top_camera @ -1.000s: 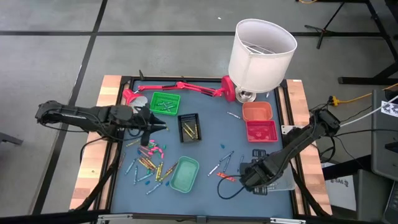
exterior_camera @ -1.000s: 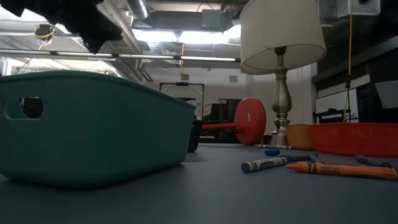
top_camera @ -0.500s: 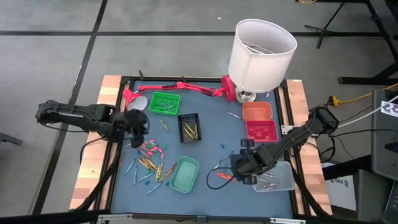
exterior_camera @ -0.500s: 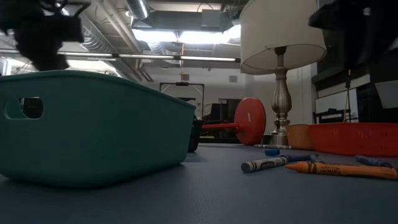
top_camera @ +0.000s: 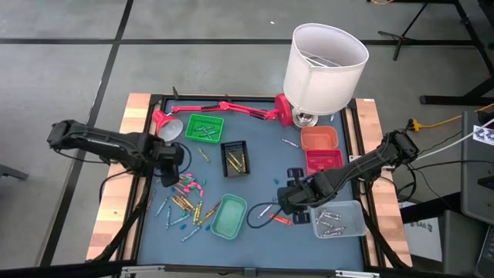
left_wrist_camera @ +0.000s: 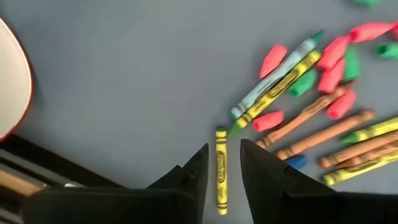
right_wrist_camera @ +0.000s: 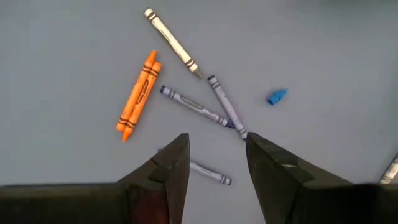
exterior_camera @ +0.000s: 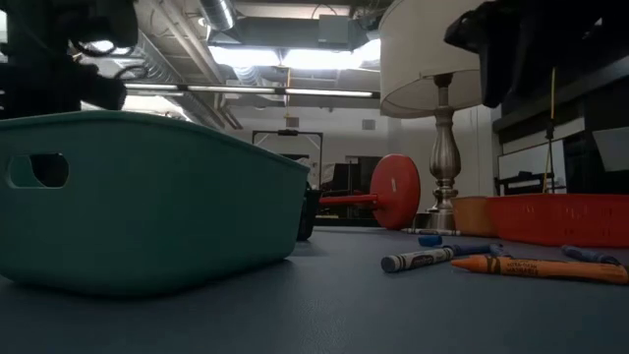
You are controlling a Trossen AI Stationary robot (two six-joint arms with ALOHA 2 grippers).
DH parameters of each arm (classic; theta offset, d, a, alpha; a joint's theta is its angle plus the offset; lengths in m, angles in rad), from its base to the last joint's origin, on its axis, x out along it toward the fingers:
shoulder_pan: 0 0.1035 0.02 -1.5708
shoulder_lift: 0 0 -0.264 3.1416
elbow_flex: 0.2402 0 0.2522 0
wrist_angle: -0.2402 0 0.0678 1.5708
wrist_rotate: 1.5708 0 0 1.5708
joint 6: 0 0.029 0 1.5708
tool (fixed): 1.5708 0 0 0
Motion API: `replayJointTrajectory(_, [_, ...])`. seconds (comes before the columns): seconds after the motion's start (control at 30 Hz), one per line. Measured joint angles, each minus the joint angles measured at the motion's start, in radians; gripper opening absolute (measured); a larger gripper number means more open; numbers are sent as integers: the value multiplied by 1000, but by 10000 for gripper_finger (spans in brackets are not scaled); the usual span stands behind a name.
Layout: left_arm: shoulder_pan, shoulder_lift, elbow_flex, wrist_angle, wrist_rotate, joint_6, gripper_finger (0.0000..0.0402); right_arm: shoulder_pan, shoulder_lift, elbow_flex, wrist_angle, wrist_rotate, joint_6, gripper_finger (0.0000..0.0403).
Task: Sort crayons
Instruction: Put the green crayon into the black bin
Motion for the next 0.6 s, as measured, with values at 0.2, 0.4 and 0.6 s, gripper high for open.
replayJointTrajectory(0.2, [0,146,0,-2,25,4,59,3,0,0,11,0,-4,156])
replayJointTrajectory(0.4, [0,255,0,2,79,4,51,2,0,0,14,0,-4,156])
replayJointTrajectory(0.6, [0,318,0,30,86,4,54,3,0,0,14,-1,-4,156])
